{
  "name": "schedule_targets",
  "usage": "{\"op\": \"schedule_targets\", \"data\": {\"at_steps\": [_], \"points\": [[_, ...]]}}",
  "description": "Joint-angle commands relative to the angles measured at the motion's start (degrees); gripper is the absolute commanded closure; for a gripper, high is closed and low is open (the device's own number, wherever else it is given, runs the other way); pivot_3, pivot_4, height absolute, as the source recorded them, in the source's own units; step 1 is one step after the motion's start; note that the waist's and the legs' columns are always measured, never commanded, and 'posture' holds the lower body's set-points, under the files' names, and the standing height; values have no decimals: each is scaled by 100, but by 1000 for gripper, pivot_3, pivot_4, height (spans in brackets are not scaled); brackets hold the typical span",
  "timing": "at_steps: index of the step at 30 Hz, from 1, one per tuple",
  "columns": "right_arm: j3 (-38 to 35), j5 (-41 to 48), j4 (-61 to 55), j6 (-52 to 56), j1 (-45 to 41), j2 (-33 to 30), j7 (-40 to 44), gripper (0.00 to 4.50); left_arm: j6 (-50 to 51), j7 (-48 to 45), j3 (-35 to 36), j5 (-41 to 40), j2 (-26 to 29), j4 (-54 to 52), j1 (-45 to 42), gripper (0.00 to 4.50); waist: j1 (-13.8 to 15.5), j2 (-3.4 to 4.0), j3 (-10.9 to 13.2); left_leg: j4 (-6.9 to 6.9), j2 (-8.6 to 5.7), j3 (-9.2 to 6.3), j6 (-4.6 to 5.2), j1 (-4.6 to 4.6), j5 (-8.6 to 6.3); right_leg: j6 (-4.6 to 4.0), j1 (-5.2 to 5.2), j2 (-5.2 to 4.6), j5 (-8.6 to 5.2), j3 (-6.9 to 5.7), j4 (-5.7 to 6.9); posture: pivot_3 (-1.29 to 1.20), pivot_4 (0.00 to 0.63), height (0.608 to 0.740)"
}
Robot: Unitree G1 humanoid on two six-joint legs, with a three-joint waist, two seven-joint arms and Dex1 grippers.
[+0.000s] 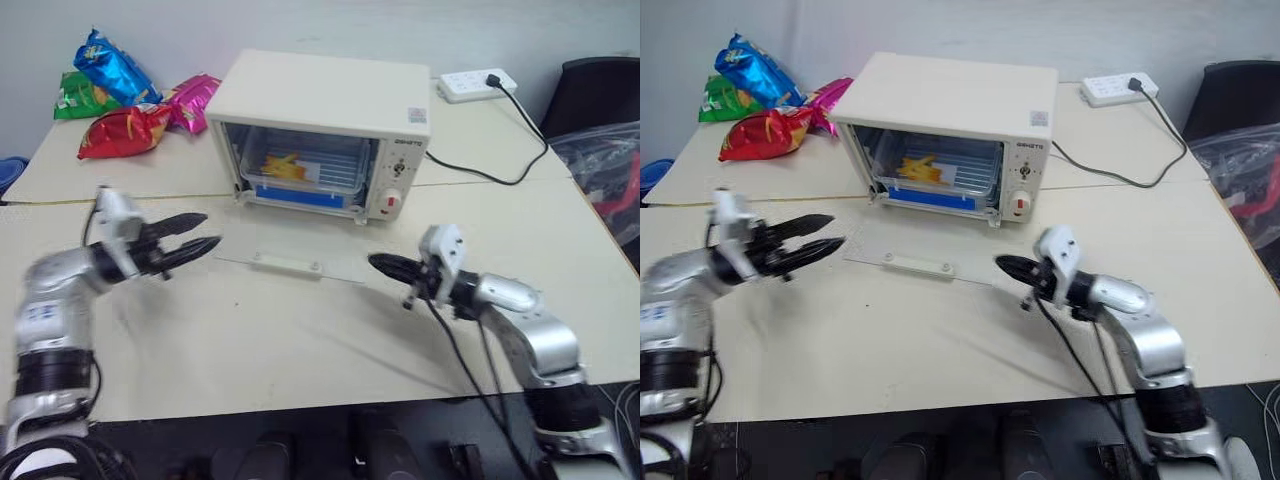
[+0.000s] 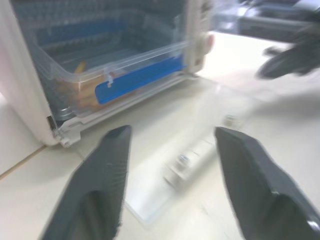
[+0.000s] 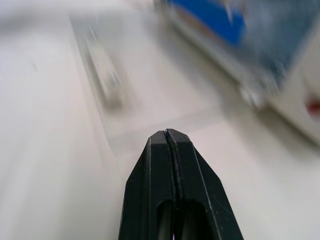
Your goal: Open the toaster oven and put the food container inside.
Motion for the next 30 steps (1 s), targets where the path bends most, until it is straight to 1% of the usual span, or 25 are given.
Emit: {"op": "schedule_targets", "data": {"at_steps": [1,2,5,7,9,12,14,16,19,20,23,24,26,27,29,30], "points": [[195,-194,517,-579,-133,39,359,4500,63,-548,24,-103,272,-105,49,342,27,4,1,1,0,-1,0,0,0,0,1,-1,0,-1,1,0,150,740],[288,-263,738,-692,-225,140,394,4500,27,-557,31,-76,279,-37,26,64,31,4,1,2,-1,-1,0,0,0,0,1,-2,0,-1,2,0,150,740],[481,-397,1238,-939,-507,425,479,4500,45,-494,44,-30,248,58,-30,25,-3,3,1,5,0,0,0,1,0,0,1,0,1,1,6,0,150,740],[562,-278,1427,-987,-767,864,477,4500,-55,-456,103,-41,189,122,-72,25,-20,2,1,2,2,1,0,1,0,0,-2,2,1,-1,6,0,150,740],[503,-91,1448,-978,-967,1238,449,4500,57,-429,165,-162,165,92,-85,25,-64,2,1,0,6,1,-2,1,-1,-1,-5,7,1,-1,7,0,150,740],[159,490,1199,-965,-1112,1646,610,4500,285,-299,296,-324,102,-66,15,25,-98,2,1,-1,8,0,-3,0,-1,-2,-10,7,1,-4,10,0,150,740],[-22,710,1117,-1052,-1177,1735,664,4500,321,-100,401,-339,39,-128,67,25,-118,3,1,0,5,0,-3,-1,-1,-1,-8,5,1,-3,13,0,150,740],[-376,1105,933,-951,-1346,1854,455,4500,-101,210,470,-93,-96,-141,160,25,-115,3,1,5,2,0,0,-1,-3,-1,-4,1,1,-5,11,0,150,740],[-740,1575,613,-695,-1522,1947,183,4500,-395,405,497,43,-225,-210,342,25,-101,3,1,5,3,-2,0,-1,-3,-1,-4,1,1,-7,2,0,150,740],[-845,1760,417,-566,-1567,1908,148,4500,-510,742,436,341,-238,-200,453,25,-102,3,1,5,3,-2,-1,-1,-3,-1,-4,1,1,-7,3,0,150,740],[-990,2021,-111,-264,-1502,1596,196,4500,-1005,1012,411,759,-282,-270,877,25,-93,3,1,0,3,-2,-1,-1,-3,-1,-5,1,1,-5,4,0,150,740],[-915,1895,-239,-213,-1372,1358,329,4320,-1024,1081,410,825,-274,-302,999,8,-85,3,1,0,3,-2,-1,-1,-3,-1,-5,1,1,-4,4,0,150,740],[-640,1530,-467,-259,-944,684,900,3938,-1094,1168,428,926,-253,-435,1288,0,-43,3,0,-2,4,-1,0,-1,-4,-1,-5,1,1,-5,2,0,150,740],[-547,1238,-480,-549,-726,398,1126,3706,-1183,1163,436,964,-249,-501,1437,0,-13,2,0,-3,4,-1,1,-1,-5,-1,-5,1,1,-4,0,0,150,740],[-528,972,-438,-972,-301,24,1409,3114,-1215,1151,454,962,-237,-660,1703,0,14,2,0,-2,3,6,12,-1,-11,-1,-4,0,1,1,-3,0,150,740],[-525,862,-407,-1251,-87,-102,1590,2733,-1245,1179,472,953,-257,-752,1827,0,27,2,0,1,2,9,13,-3,-12,-1,-4,-2,1,2,-4,0,150,740]]}}
